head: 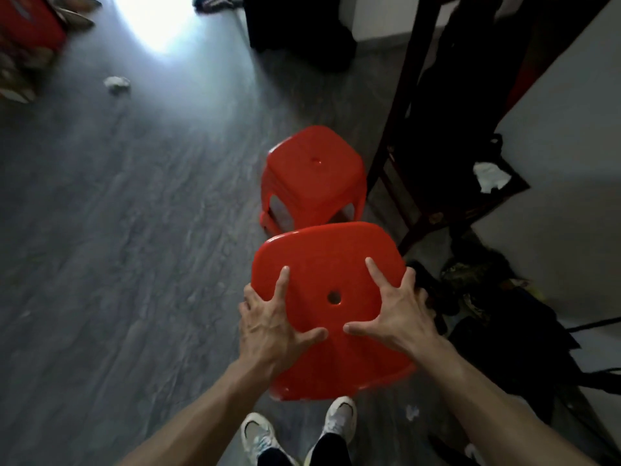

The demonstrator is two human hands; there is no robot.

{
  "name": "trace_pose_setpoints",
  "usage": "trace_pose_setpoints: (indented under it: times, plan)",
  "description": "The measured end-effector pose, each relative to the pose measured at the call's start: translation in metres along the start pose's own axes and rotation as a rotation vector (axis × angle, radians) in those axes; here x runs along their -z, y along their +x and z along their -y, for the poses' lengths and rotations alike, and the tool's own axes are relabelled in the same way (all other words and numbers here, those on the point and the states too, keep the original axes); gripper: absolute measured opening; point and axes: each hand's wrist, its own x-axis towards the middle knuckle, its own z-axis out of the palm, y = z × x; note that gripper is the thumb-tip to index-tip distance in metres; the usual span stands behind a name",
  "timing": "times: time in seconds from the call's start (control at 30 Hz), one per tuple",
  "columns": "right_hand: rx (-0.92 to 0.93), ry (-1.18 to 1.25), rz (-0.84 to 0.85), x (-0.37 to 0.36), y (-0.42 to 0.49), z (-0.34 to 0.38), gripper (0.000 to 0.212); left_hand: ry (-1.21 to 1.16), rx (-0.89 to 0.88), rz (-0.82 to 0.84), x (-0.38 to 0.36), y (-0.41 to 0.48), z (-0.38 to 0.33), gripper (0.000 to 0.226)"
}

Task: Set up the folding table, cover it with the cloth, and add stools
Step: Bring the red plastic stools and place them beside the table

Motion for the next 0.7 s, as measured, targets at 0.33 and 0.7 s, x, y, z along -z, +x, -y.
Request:
trace_pose_setpoints:
  times: [0.33,0.7]
  plan:
    - [0.057,0.047,-0.033,0.061,-0.087,0.143,0.131,0.074,0.041,-0.14,0.176,-0.04,0.034,0.124]
    - [0.307,-0.062,-0.046,0.079,-0.121,0.307,0.128,0.036,0.242,-0.289,0.306,-0.079,0.117,0.125]
